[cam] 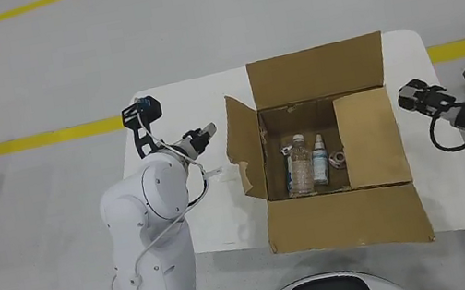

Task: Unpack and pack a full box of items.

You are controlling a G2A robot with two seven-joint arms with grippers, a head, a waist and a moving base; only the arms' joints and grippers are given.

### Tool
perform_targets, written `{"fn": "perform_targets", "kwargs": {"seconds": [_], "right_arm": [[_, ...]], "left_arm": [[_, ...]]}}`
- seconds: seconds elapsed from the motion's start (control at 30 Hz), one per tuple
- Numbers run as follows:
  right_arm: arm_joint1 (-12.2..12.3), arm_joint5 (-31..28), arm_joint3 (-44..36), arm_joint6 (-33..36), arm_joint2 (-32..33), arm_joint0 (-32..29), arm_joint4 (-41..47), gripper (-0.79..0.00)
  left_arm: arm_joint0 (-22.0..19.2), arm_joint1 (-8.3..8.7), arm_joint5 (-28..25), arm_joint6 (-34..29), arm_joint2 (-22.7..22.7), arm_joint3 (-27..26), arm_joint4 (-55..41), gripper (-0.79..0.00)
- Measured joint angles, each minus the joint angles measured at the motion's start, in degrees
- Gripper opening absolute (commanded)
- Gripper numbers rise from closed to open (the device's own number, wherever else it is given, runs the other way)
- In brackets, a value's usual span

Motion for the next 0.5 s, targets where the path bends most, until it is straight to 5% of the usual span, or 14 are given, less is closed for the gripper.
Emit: {"fn": "perform_targets", "kwargs": {"seconds": [0.27,0.5], "right_arm": [[-0.03,-0.50,-0.10,-0.51,-0.11,-0.11,0.06,-0.785],[-0.66,-10.68,-0.98,-13.73,-0.74,-1.29,0.01,-0.785]], "left_arm": [[0.00,0.00,0.00,0.00,0.00,0.00,0.00,0.000],[1.18,-0.04,0.35,2.04,-0.31,-0.12,-1.51,0.000]]}}
